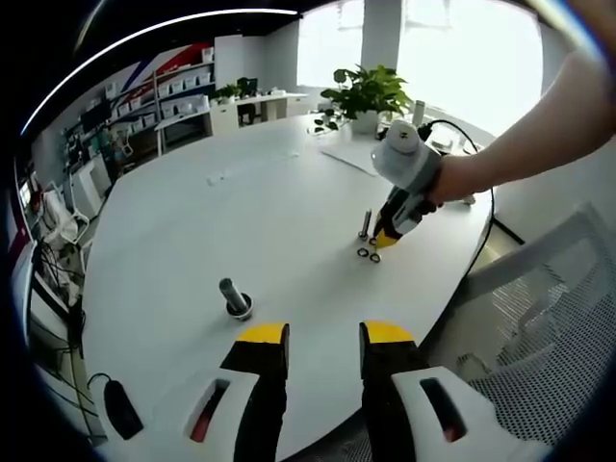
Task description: Place the washer onto the threaded stud by aligning its center hole with the stud, sliding it down to the base, and recovering from edge contact or off-axis alignment until the washer reaches the visible bottom stop.
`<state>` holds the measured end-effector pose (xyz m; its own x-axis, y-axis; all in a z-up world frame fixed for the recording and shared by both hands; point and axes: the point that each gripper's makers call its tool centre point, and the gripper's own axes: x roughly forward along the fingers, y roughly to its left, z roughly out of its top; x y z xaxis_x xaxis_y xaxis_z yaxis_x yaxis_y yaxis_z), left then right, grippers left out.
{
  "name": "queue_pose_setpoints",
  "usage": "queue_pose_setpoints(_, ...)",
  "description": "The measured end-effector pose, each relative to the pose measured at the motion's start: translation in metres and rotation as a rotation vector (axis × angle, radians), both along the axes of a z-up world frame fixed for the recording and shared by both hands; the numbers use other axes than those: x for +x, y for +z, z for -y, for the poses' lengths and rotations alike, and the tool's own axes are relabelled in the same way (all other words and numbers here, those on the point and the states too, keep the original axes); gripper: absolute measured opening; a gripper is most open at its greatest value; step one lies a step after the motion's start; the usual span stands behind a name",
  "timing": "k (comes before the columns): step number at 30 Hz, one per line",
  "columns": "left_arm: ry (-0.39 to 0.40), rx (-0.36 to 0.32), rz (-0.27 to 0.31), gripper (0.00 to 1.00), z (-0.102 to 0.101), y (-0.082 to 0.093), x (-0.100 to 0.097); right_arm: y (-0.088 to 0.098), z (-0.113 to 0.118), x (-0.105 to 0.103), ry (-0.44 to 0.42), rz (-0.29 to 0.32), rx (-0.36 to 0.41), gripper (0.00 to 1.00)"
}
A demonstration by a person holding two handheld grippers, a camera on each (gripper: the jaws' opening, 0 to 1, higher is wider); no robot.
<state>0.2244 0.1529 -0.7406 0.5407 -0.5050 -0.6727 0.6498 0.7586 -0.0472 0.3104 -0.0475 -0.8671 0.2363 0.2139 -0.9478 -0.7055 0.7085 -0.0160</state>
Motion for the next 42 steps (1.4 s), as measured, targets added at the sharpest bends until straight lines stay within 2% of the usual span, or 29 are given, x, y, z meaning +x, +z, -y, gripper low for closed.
queue_pose_setpoints(4,-0.003,0.003,-0.003,0.27,0.000,-0.001,-0.001,-0.001,-0.001,0.001,0.059,-0.024,-0.037,0.16)
queue_pose_setpoints(9,0.005,-0.005,-0.001,0.27,0.000,0.001,0.000,-0.001,-0.002,0.001,0.067,-0.054,-0.068,0.15)
queue_pose_setpoints(15,0.003,-0.001,-0.002,0.27,0.000,0.000,0.000,-0.002,-0.003,-0.003,0.106,-0.048,-0.105,0.14)
queue_pose_setpoints(22,-0.001,0.003,-0.003,0.26,0.000,0.000,0.000,-0.003,-0.001,-0.006,0.060,-0.040,-0.075,0.14)
queue_pose_setpoints(32,-0.002,-0.004,-0.011,0.26,0.001,-0.001,-0.001,-0.003,0.004,-0.022,0.057,-0.036,-0.064,0.13)
queue_pose_setpoints(33,-0.002,-0.004,-0.011,0.26,0.001,-0.001,-0.001,-0.003,0.007,-0.021,0.044,-0.021,-0.073,0.13)
queue_pose_setpoints(34,-0.001,-0.006,-0.013,0.26,0.001,-0.001,-0.002,-0.001,0.012,-0.019,0.038,0.021,-0.099,0.13)
queue_pose_setpoints(39,-0.010,-0.005,-0.015,0.26,0.003,-0.002,-0.003,0.001,0.009,-0.029,0.004,0.006,-0.043,0.13)
queue_pose_setpoints(42,-0.017,-0.003,-0.017,0.26,0.005,-0.003,-0.004,0.009,0.011,-0.025,-0.022,0.020,-0.020,0.13)
